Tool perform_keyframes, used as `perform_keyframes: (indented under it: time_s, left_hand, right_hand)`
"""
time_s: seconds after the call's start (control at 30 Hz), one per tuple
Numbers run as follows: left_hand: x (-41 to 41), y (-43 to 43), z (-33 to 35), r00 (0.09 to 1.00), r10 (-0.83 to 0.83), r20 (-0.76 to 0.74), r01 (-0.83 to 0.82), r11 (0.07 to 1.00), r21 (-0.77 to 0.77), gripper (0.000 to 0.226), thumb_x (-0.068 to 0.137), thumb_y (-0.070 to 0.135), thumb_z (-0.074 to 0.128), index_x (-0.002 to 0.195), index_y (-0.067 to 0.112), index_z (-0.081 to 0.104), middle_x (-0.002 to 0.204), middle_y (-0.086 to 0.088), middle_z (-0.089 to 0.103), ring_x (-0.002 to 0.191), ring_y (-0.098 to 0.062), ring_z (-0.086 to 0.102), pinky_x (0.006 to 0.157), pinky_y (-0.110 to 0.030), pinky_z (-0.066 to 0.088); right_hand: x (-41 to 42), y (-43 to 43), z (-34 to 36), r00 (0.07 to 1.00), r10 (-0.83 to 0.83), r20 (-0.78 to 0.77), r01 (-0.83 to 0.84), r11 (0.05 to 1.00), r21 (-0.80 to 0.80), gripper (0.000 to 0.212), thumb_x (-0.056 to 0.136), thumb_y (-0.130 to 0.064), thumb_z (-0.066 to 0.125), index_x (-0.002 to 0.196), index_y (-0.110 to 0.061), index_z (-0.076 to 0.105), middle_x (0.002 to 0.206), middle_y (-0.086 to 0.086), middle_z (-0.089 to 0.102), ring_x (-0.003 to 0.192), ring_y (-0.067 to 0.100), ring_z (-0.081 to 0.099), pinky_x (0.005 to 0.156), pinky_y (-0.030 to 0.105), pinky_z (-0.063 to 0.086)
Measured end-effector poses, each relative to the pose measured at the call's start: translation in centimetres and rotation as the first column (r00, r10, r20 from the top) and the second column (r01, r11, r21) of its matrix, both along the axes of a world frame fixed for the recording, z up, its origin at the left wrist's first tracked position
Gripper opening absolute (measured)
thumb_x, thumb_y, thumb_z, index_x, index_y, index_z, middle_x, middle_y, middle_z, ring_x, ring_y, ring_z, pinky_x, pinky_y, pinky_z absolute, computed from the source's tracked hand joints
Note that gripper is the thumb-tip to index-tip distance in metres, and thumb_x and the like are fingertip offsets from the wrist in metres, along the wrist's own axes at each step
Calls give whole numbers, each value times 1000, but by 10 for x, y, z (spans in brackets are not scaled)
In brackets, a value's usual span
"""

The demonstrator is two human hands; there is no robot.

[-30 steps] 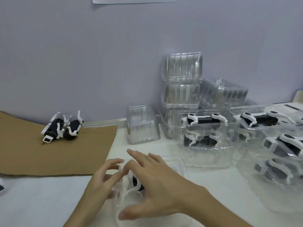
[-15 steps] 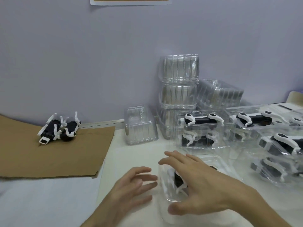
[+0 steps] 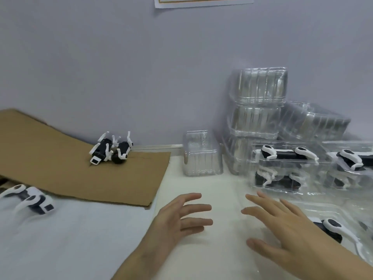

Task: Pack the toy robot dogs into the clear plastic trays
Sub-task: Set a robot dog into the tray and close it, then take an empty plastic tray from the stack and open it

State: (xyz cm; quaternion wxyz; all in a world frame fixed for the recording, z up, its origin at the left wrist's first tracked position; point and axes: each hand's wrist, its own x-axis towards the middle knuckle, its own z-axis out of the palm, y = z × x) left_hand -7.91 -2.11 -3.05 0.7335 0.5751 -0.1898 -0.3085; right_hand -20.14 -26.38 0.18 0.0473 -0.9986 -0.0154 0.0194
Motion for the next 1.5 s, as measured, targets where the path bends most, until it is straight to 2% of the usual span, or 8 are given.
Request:
perform_keyframes:
  time_s: [0.13,0.33,0.47,0.63,0.77,0.9,1.33,1.5]
  left_hand:
    - [9,9,1,963,263,-63,-265,964,-16,38,100,31,45,124,6,62,115,-17,73,99,-35,72,84,-34,55]
    - [35,14,2,839,544,-5,-541,835,99,24,103,15,44,109,6,66,95,-13,77,77,-26,74,83,-39,55]
    - [53,8,4,857,439,268,-500,833,236,13,100,17,56,108,19,66,97,-3,76,73,-20,74,73,-31,53]
    - [96,-25,13,545,182,818,-665,688,290,21,93,22,64,111,34,66,111,19,66,72,-5,57,75,-26,49]
    - [133,-63,22,398,-48,916,-751,556,356,59,85,35,73,140,32,50,147,1,45,131,-19,45,107,-40,39]
    - [152,-88,17,400,-254,881,-743,473,474,57,86,45,68,140,36,49,158,-4,28,141,-25,34,111,-43,30]
    - [103,-57,-15,443,420,793,-716,697,31,34,89,26,73,117,31,54,131,15,37,105,-1,56,74,-21,52]
    - [75,-34,-33,589,397,704,-733,630,257,54,94,31,66,141,22,41,138,8,43,127,-14,46,101,-28,39]
  right_hand:
    - [16,19,20,995,81,64,-81,997,5,88,58,-93,-17,136,-64,11,142,-48,-23,135,-22,-20,108,9,-21]
    - [49,110,4,900,23,436,-289,779,556,23,81,-50,49,95,-40,64,104,-22,61,91,4,61,75,16,44]
    - [66,138,-43,903,-131,410,-234,649,724,16,80,-16,64,82,-32,66,79,-13,65,55,9,55,56,15,36]
    - [71,133,-68,860,-239,451,-218,626,749,23,66,-12,56,74,-32,63,62,-14,62,41,0,42,47,9,32]
    - [75,133,-69,856,-262,447,-225,589,776,23,64,-9,55,71,-28,63,56,-16,58,40,-2,39,46,9,31]
    - [78,134,-66,799,-268,538,-259,654,711,24,60,-2,54,57,-25,59,50,-11,51,38,0,38,43,9,29]
    - [75,130,-68,709,-378,595,-360,531,767,30,61,4,55,65,-25,61,51,-22,47,39,-4,37,44,14,35]
    - [73,129,-61,715,-309,627,-387,572,723,33,67,1,61,78,-30,64,73,-14,60,57,2,55,55,19,45]
